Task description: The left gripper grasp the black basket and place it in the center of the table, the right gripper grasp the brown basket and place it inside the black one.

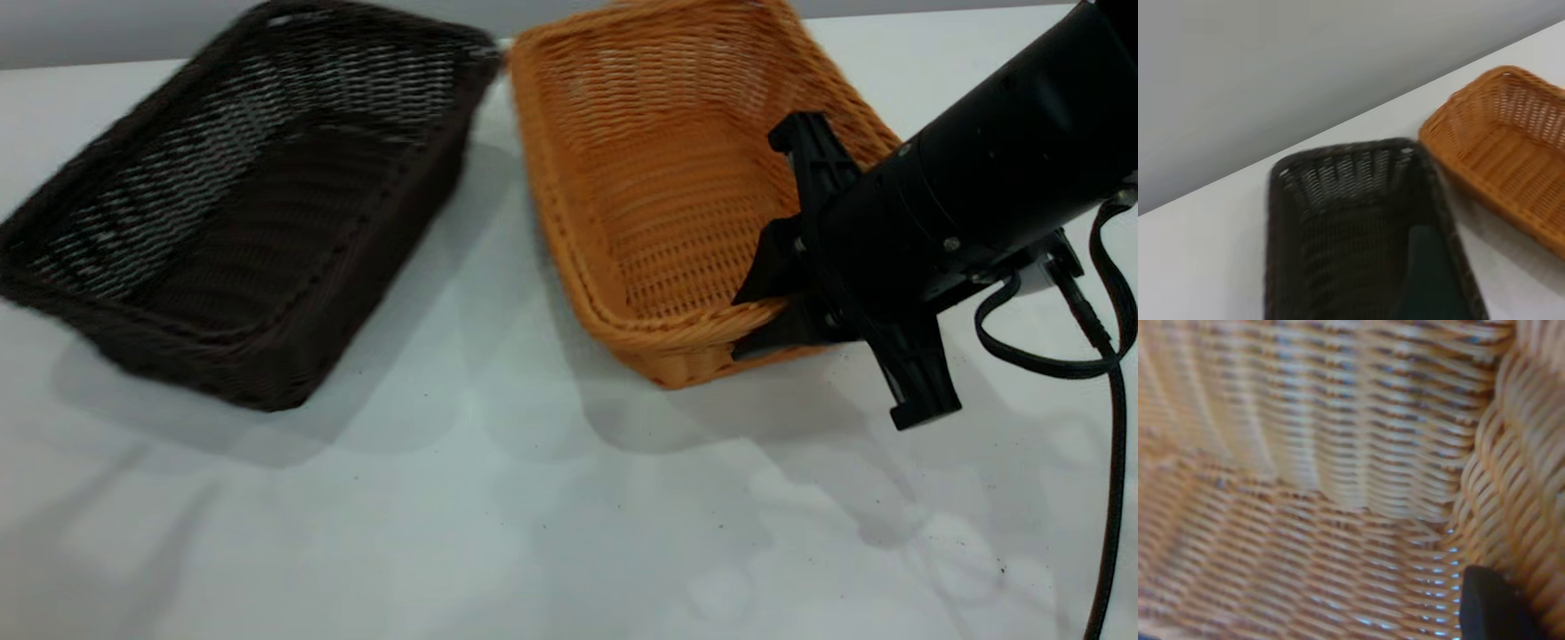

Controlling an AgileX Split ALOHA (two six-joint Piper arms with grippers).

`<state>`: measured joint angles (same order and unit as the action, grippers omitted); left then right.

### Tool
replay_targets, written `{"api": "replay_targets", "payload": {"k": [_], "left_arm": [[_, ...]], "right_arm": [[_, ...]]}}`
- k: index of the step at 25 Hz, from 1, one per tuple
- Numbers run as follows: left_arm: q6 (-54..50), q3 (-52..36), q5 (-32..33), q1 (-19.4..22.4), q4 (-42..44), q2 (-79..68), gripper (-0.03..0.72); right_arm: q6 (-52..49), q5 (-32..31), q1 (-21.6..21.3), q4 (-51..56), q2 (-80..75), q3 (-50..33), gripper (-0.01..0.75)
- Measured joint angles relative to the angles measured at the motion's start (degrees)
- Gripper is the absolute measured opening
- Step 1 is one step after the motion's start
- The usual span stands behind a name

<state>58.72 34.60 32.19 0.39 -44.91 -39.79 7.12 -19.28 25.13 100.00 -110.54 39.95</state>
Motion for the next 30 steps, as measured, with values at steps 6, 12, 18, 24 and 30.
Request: {"api": "replay_targets", "payload": {"k": [6, 12, 18, 24, 30], "left_arm": [[0.00, 0.00, 0.31, 0.00, 0.00, 0.06, 0.426], [0.00, 0.00, -0.17, 0.00, -0.84, 0.06, 0.425], [0.00, 0.00, 0.05, -1.33, -2.98, -0.56, 0.418], [-0.47, 0.00, 1.41, -5.68, -2.84, -6.21, 0.418], [-4.77, 0.00, -1.88, -8.01, -2.90, -15.07, 0.418]], "right_arm": [[-0.52, -0.67, 0.00, -0.18, 0.00, 0.00, 0.101], [-1.86, 0.66, -3.52, -0.64, 0.56, -0.17, 0.100], [-0.30, 1.91, -10.65, -5.92, 6.30, -0.17, 0.100], [1.30, -2.60, -16.48, -21.11, 13.90, -0.17, 0.100], [8.28, -9.87, -22.31, -31.99, 21.92, 1.31, 0.100]]}}
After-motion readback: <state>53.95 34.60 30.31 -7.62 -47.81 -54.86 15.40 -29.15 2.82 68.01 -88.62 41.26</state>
